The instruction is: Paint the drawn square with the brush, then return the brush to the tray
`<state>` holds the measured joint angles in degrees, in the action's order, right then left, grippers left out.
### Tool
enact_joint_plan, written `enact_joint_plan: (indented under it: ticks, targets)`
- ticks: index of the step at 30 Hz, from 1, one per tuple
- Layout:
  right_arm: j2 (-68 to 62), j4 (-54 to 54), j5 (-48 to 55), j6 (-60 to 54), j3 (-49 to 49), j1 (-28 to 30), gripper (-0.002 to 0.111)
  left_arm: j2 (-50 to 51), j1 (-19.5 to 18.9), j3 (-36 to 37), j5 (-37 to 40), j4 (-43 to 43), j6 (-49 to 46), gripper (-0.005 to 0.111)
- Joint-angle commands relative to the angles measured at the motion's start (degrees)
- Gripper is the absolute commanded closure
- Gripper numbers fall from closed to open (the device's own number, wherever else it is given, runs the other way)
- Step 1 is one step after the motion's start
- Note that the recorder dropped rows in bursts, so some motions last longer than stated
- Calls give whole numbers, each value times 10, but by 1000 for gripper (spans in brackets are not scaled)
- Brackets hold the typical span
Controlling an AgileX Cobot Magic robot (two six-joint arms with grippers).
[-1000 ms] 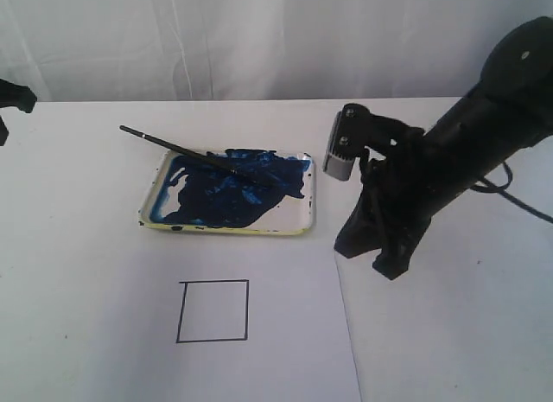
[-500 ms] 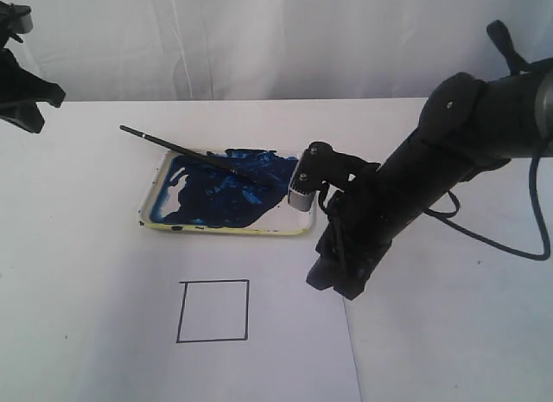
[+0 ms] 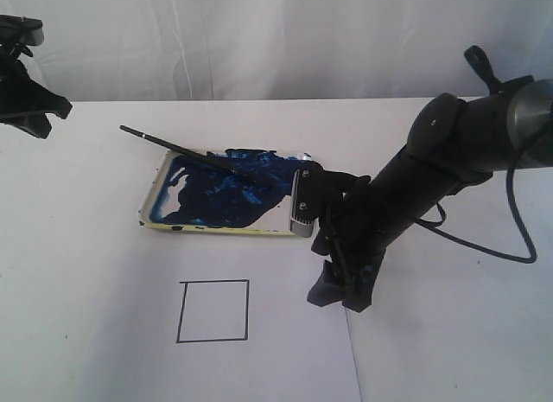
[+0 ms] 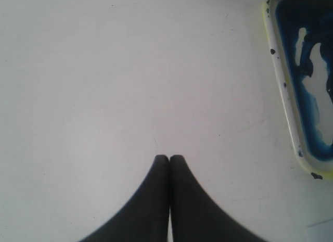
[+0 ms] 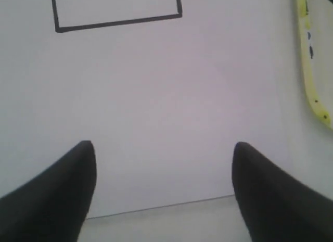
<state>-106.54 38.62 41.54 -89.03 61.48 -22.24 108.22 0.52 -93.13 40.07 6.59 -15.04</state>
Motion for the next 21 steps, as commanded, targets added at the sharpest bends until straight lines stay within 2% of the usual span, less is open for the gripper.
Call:
enact_joint_plan:
  ticks: [1,12,17,21]
  targets:
    - [-28,6,3,-8,0,0,39,-2,2,-2,4,6,-2,107]
    - [-60,2,2,-8,0,0,40,-2,2,-2,-2,6,-2,107]
    - [-62,-27,-5,-8,-2,0,49,-2,2,-2,-2,6,-2,107]
    - [-62,-29,-33,-8,-9,0,49,-2,2,-2,-6,6,-2,107]
